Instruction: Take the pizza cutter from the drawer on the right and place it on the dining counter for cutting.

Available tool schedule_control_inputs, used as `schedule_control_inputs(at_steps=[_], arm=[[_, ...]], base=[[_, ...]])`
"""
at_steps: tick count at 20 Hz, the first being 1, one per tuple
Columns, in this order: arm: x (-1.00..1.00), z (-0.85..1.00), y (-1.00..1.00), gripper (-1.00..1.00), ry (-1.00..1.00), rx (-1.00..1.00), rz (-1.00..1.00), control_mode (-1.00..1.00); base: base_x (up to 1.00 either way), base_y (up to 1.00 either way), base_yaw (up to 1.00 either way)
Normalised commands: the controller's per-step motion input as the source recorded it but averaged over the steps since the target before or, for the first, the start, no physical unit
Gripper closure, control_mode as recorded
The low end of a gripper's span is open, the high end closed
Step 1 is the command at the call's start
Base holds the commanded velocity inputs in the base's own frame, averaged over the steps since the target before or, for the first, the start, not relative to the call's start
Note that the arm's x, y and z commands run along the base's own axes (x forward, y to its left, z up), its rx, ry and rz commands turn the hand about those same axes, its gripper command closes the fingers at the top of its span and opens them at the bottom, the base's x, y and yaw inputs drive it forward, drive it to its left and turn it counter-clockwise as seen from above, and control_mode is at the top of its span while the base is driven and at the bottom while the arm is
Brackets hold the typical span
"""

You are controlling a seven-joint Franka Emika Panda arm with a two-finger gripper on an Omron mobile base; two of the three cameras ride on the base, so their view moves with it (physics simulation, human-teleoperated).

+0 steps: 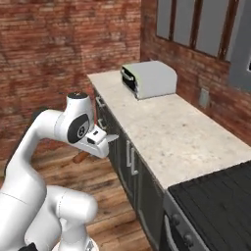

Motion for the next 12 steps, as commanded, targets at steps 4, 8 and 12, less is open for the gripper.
schedule_control_inputs(at_steps=[4, 8, 12], arm=[[0.00, 0.00, 0.00, 1.00, 0.00, 0.00, 0.00, 1.00], [0.00, 0.00, 0.00, 1.00, 0.00, 0.00, 0.00, 1.00], [0.00, 0.00, 0.00, 1.00, 0.00, 0.00, 0.00, 1.00]], base=[[-0.10, 0.10, 1.00], [-0.05, 0.30, 0.99], [-0.02, 0.38, 0.96]])
